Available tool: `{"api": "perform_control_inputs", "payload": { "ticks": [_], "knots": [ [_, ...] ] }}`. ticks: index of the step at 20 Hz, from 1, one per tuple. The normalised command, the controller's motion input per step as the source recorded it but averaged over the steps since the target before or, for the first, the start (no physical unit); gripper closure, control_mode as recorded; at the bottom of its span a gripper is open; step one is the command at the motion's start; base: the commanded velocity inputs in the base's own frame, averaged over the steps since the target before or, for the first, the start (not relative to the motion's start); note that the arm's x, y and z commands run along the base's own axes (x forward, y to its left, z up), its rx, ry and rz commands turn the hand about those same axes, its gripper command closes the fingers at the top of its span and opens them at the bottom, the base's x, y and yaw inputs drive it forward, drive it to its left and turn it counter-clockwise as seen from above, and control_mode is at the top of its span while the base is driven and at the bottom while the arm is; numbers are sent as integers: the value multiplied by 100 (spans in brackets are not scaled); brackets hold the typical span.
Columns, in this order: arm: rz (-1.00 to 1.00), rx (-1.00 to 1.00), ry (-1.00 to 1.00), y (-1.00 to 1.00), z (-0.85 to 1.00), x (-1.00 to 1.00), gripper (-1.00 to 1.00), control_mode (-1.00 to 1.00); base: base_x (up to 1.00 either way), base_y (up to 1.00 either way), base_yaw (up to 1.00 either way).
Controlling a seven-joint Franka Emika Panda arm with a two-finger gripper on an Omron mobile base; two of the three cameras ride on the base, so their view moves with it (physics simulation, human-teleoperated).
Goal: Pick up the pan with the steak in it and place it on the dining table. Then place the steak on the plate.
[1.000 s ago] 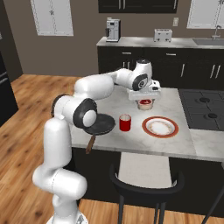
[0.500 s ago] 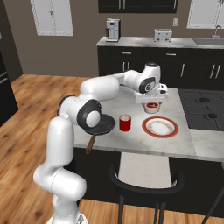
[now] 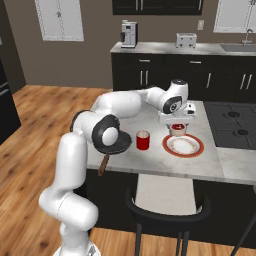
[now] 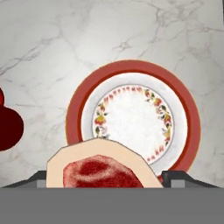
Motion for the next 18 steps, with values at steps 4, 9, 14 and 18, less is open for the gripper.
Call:
{"api": "perform_control_inputs", "payload": {
  "ticks": [4,9,14,18],
  "knots": [
    [0,0,-1,-15,-26,0,100,-100,0,0,0],
    [0,2,-2,-11,-25,0,100,-100,0,0,0],
    [0,4,-2,-5,-28,0,100,-100,0,0,0],
    [0,4,-3,0,-25,1,100,-100,0,0,0]
  ]
}}
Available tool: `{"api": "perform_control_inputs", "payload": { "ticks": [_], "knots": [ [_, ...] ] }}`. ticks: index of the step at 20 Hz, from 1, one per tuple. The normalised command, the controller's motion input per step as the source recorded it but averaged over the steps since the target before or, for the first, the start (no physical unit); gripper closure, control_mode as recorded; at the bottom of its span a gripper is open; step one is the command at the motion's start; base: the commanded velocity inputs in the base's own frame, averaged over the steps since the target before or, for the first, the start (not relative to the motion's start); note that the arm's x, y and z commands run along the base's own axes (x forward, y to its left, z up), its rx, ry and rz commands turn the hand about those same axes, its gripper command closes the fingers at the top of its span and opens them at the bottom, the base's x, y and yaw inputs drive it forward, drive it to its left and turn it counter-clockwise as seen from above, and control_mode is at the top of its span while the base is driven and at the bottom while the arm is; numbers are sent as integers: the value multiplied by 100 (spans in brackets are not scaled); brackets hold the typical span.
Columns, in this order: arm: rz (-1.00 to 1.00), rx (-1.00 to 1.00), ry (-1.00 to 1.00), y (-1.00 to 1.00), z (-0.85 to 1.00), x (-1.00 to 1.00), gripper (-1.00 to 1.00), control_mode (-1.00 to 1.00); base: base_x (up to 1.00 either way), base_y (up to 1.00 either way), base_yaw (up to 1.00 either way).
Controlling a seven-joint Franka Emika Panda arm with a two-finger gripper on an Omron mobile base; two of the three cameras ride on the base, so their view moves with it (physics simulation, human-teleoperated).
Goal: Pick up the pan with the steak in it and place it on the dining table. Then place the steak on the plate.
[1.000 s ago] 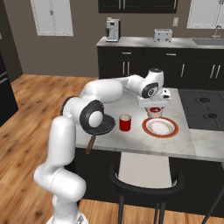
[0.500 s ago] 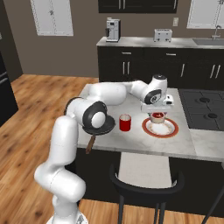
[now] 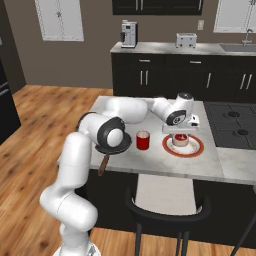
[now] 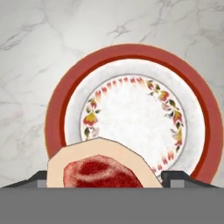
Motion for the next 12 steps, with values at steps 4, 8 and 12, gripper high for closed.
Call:
{"api": "perform_control_inputs", "payload": {
  "ticks": [4,8,12],
  "knots": [
    [0,1,-3,0,-24,8,100,-100,0,0,0],
    [0,0,-3,0,-21,9,100,-100,0,0,0],
    [0,0,-3,0,-15,10,100,-100,0,0,0]
  ]
}}
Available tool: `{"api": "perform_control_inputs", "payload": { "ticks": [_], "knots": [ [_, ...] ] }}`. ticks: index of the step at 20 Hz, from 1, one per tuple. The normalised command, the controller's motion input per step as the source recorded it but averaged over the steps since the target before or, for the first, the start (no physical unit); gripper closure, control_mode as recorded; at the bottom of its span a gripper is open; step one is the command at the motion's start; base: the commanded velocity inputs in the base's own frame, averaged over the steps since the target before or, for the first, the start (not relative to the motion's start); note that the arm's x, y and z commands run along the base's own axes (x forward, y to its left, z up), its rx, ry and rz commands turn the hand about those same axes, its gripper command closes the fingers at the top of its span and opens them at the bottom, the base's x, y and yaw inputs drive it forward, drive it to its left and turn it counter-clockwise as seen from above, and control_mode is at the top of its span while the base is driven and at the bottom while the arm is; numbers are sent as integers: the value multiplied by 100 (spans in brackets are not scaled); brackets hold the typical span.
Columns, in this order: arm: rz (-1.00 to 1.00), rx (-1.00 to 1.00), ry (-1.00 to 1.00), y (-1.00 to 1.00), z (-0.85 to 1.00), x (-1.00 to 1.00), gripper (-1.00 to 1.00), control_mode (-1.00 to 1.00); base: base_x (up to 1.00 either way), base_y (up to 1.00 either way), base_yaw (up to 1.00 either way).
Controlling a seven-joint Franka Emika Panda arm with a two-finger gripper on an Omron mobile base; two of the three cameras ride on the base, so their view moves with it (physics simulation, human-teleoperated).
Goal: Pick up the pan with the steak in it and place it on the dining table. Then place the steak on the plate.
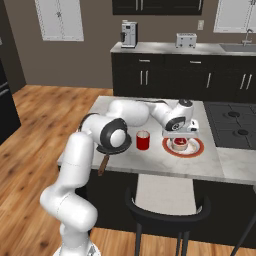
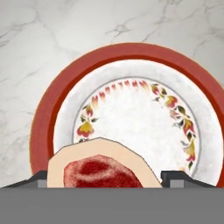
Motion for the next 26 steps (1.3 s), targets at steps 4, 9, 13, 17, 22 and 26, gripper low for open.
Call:
{"api": "perform_control_inputs", "payload": {
  "ticks": [4,9,13,17,22,26],
  "knots": [
    [0,0,0,0,0,0,100,-100,0,0,0],
    [-1,0,0,0,0,11,-100,-100,0,0,0],
    [-2,1,0,0,2,28,-100,-100,0,0,0],
    [-3,0,0,0,0,33,-100,-100,0,0,0],
    [-2,0,0,-1,0,36,-100,-100,0,0,0],
    [-2,2,1,-3,24,11,-100,-100,0,0,0]
  ]
}}
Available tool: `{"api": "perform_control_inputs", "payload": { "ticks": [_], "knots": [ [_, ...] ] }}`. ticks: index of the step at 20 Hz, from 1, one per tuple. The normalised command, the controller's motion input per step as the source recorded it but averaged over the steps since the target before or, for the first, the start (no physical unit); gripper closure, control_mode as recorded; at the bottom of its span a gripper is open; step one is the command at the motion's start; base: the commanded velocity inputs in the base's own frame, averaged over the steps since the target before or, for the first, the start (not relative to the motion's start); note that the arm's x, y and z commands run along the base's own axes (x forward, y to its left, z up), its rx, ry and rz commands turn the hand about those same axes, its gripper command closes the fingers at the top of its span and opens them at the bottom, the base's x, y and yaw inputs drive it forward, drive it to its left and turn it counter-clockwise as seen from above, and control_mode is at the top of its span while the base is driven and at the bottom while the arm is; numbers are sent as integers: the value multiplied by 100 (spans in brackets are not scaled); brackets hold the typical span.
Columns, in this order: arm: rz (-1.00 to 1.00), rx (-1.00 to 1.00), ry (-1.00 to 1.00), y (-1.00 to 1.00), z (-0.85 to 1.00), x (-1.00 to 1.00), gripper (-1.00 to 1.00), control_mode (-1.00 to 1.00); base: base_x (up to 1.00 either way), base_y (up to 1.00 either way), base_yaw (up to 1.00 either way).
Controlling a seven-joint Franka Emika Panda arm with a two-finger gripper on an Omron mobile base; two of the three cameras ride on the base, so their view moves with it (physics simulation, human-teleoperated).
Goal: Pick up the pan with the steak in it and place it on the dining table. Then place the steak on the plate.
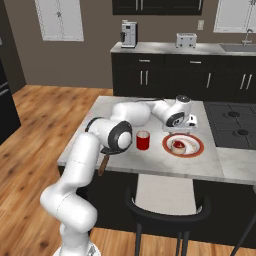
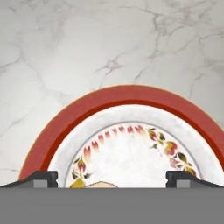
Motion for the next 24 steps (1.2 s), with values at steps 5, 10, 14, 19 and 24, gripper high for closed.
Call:
{"api": "perform_control_inputs", "payload": {
  "ticks": [5,10,14,19,24],
  "knots": [
    [-4,2,-3,0,67,-31,-100,-100,0,0,0],
    [0,-1,-8,33,41,-54,-100,-100,0,0,0],
    [0,-7,-2,56,27,-71,-100,-100,0,0,0],
    [2,-10,0,84,21,-82,-100,-100,0,0,0],
    [3,-12,0,89,17,-80,-100,-100,0,0,0]
  ]
}}
